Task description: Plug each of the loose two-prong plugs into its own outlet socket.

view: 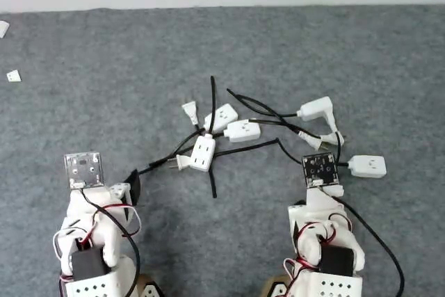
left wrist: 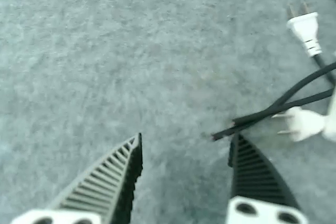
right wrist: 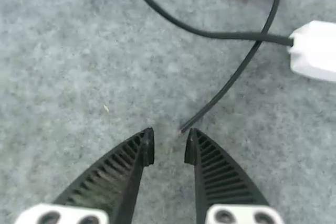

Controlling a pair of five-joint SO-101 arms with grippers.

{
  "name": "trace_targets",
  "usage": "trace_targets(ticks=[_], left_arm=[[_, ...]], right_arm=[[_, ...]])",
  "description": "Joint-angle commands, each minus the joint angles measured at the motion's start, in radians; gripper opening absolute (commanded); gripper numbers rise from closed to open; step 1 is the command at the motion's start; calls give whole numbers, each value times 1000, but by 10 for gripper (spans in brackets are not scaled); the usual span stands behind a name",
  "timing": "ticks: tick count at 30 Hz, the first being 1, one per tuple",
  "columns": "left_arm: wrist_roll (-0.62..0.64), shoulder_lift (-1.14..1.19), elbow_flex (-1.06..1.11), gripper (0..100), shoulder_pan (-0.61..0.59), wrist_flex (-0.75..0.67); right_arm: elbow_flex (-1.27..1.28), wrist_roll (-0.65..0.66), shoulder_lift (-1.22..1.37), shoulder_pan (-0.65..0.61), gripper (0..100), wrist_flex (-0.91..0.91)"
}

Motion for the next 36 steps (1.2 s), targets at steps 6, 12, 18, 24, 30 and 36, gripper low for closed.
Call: trace_targets(ticks=[6, 12, 18, 24, 30, 36], left_arm=[[-2, -6, -252, 122, 83, 71], [98, 100, -341, 167, 213, 34], [207, 718, -707, 166, 226, -64], [236, 1096, -983, 166, 368, 60], [287, 1200, -817, 171, 574, -157], [259, 1412, -862, 171, 595, -241]], right_arm=[[-77, -5, 1, 214, 115, -56], [-77, 0, 2, 246, 118, -59], [-74, 40, 2, 252, 119, -53], [-52, 55, -5, 295, 119, -61], [-38, 55, -5, 295, 119, -88], [-38, 55, -5, 292, 119, -88]])
